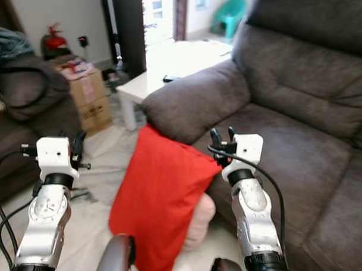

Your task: Move the pillow to the sofa from floor

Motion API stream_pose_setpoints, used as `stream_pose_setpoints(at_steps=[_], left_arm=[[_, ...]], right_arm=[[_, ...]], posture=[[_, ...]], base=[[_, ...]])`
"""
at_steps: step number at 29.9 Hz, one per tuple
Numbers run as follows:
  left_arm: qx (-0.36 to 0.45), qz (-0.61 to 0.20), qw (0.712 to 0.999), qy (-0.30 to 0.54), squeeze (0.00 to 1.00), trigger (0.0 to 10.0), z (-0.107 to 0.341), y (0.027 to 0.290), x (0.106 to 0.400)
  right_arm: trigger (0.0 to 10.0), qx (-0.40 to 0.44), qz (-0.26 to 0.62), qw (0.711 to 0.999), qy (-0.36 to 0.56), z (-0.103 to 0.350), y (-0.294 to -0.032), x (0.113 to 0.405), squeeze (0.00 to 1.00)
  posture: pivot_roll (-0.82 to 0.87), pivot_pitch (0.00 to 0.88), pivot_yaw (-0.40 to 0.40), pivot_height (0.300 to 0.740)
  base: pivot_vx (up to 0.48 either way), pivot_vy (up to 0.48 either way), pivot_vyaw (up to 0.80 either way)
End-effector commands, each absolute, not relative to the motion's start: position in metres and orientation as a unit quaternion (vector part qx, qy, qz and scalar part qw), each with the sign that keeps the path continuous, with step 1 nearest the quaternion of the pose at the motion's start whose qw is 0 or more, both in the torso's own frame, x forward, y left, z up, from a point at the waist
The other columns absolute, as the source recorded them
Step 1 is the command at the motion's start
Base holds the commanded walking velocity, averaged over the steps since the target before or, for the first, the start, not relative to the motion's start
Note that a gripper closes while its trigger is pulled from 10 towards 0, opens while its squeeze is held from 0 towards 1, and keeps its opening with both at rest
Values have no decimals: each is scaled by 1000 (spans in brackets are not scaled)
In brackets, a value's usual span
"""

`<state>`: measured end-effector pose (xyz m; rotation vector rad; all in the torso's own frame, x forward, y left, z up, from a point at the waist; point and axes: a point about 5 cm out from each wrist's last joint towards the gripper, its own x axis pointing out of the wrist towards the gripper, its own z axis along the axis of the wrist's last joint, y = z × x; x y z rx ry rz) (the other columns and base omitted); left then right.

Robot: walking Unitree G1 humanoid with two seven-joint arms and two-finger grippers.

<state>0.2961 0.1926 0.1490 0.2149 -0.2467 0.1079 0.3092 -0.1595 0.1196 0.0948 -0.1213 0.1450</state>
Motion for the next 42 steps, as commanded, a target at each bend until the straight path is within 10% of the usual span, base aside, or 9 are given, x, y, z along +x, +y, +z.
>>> stream_pose_setpoints(at_steps=[1,42], left_arm=[[103,55,986,-122,0,10000,152,195,296],[98,62,986,-119,0,10000,151,194,297]], right_arm=[[10000,49,77,994,-60,123,-157,311,0],[10000,40,143,988,-51,124,-142,308,0]], posture=[[105,0,-84,605],[99,0,-92,556]], base=[[0,0,0],[0,0,0]])
